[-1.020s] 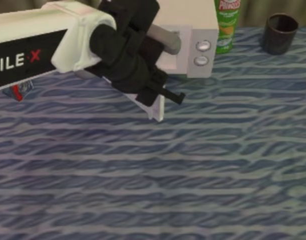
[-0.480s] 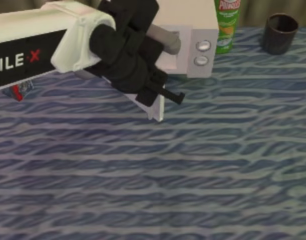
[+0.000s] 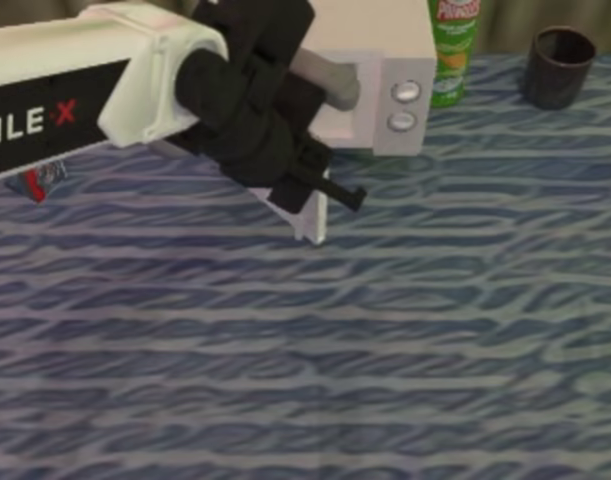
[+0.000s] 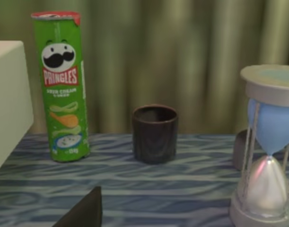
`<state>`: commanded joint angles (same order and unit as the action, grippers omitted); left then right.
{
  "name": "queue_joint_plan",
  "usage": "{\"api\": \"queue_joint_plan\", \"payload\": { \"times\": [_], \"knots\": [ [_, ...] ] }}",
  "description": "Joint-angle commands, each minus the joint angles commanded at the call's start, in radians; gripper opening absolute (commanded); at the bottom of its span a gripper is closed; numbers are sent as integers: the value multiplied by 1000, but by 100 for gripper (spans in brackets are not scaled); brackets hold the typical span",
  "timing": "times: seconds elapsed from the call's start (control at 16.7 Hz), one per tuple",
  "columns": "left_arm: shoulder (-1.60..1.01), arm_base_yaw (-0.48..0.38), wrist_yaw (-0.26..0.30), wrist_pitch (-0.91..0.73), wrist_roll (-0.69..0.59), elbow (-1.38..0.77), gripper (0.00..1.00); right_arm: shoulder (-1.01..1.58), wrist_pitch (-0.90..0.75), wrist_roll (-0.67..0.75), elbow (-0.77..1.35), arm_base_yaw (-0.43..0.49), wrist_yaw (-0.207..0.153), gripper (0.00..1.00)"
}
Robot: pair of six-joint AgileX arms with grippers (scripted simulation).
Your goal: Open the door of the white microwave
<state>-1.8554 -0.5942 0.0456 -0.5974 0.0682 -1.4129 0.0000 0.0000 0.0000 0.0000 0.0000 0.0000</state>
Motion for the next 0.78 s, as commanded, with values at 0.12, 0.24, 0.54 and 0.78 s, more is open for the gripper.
{"api": "queue_joint_plan", "payload": {
  "times": [0.12,0.24,0.54,0.78],
  "knots": [
    [21,16,22,4,43,19,0,0,0,0,0,0,0,100],
    [41,35,48,6,92,43,0,0,0,0,0,0,0,100],
    [54,50,69,2,133,67,0,0,0,0,0,0,0,100],
    [54,50,69,2,133,67,0,0,0,0,0,0,0,100]
  ]
}}
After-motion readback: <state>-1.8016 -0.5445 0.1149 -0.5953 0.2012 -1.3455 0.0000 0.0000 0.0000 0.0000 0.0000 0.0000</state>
